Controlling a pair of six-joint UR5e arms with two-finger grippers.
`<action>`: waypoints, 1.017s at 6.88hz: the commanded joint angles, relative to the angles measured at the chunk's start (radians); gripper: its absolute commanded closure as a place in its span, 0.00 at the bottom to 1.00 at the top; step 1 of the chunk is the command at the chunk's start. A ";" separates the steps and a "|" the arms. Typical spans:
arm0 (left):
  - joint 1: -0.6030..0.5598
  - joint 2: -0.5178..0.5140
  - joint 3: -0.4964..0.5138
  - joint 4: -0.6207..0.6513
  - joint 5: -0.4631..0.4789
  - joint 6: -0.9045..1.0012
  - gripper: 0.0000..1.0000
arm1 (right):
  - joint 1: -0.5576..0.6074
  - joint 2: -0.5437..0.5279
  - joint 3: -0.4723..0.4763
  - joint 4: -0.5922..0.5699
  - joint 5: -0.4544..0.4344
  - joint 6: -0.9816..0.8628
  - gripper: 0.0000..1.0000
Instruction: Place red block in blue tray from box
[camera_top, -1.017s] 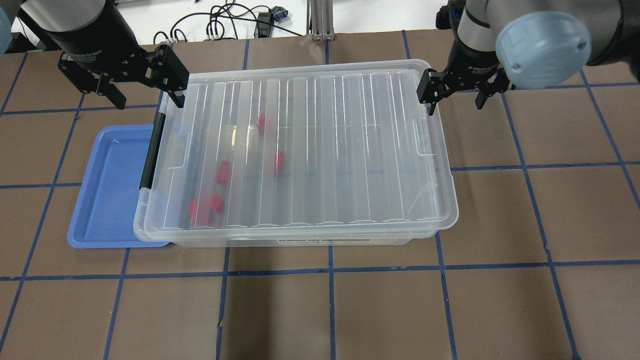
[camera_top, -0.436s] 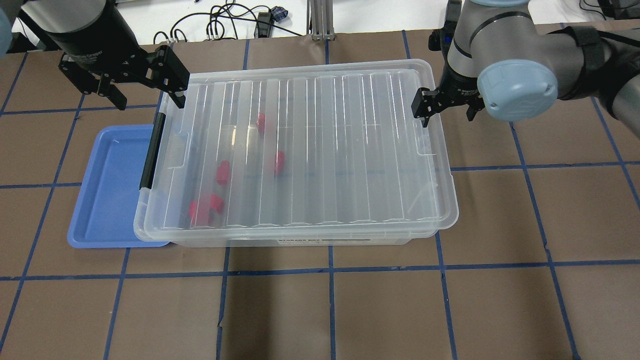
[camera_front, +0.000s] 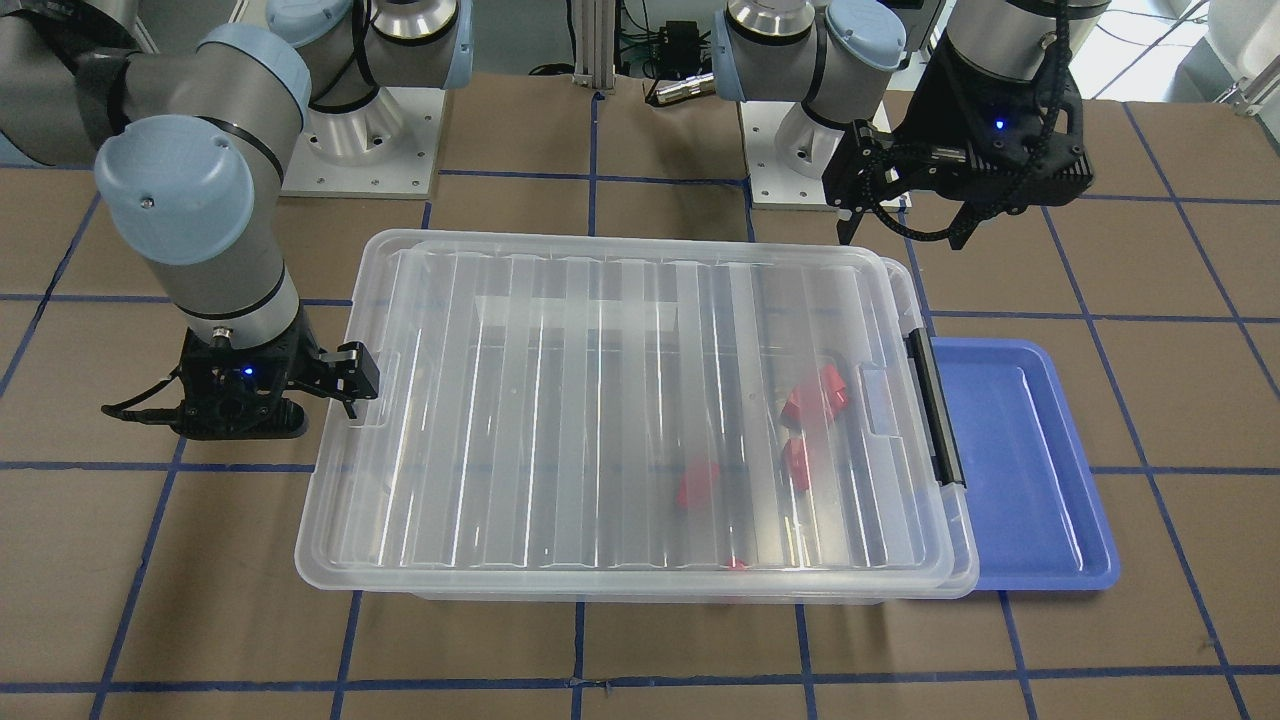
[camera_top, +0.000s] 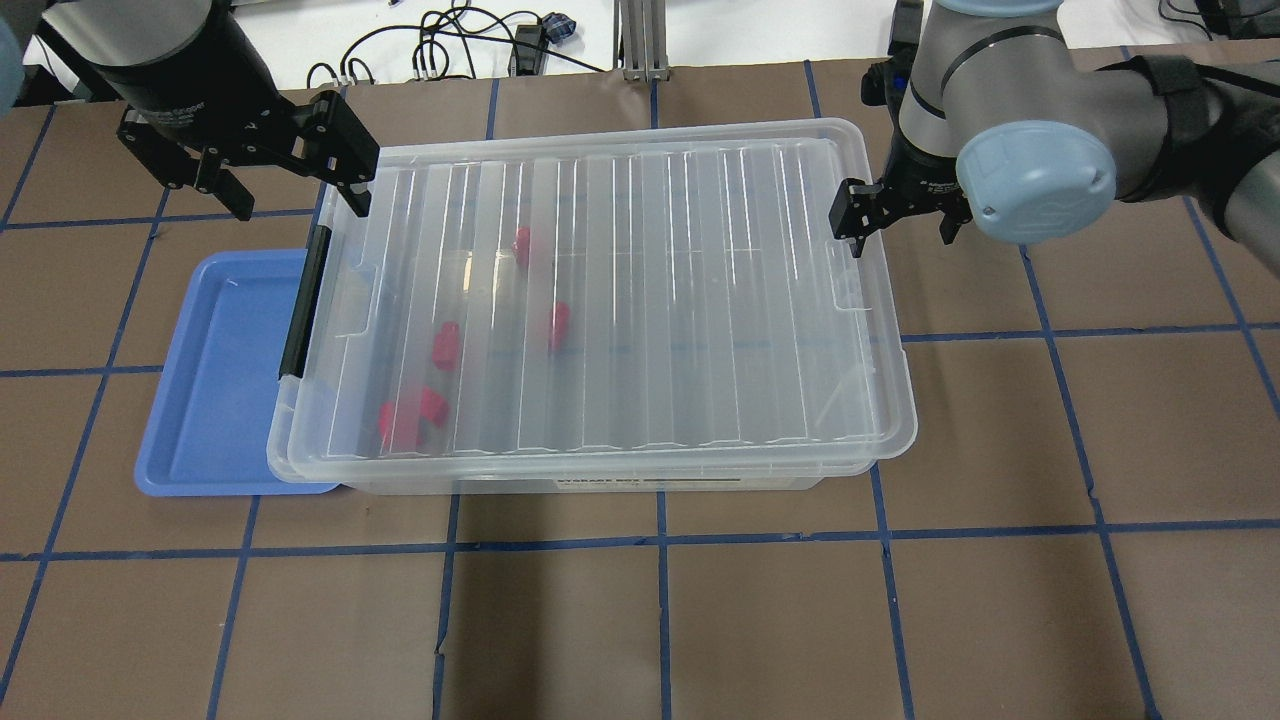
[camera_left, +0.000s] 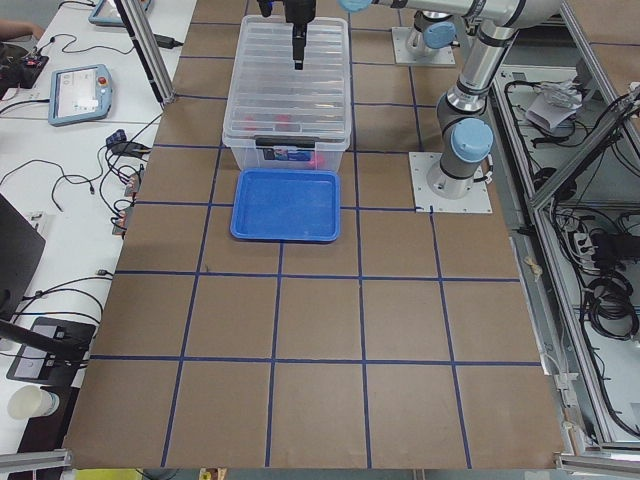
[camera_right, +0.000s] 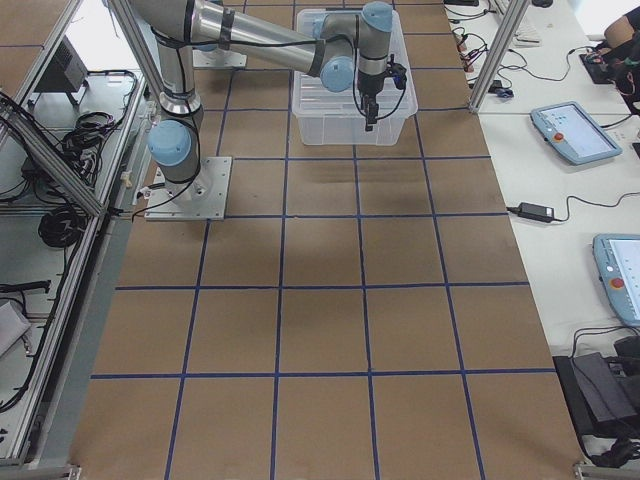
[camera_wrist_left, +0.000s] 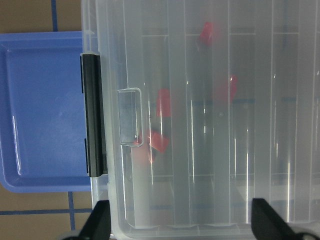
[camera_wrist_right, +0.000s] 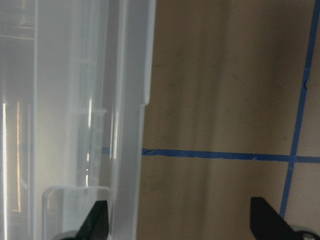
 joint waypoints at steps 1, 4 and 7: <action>-0.001 0.000 0.001 0.000 -0.001 0.000 0.00 | -0.026 0.000 -0.001 -0.002 -0.095 -0.016 0.00; 0.000 0.001 -0.002 0.000 -0.001 0.000 0.00 | -0.125 -0.003 -0.008 0.001 -0.108 -0.080 0.00; 0.000 0.003 0.000 0.000 0.002 0.000 0.00 | -0.219 -0.007 -0.004 0.006 -0.111 -0.104 0.00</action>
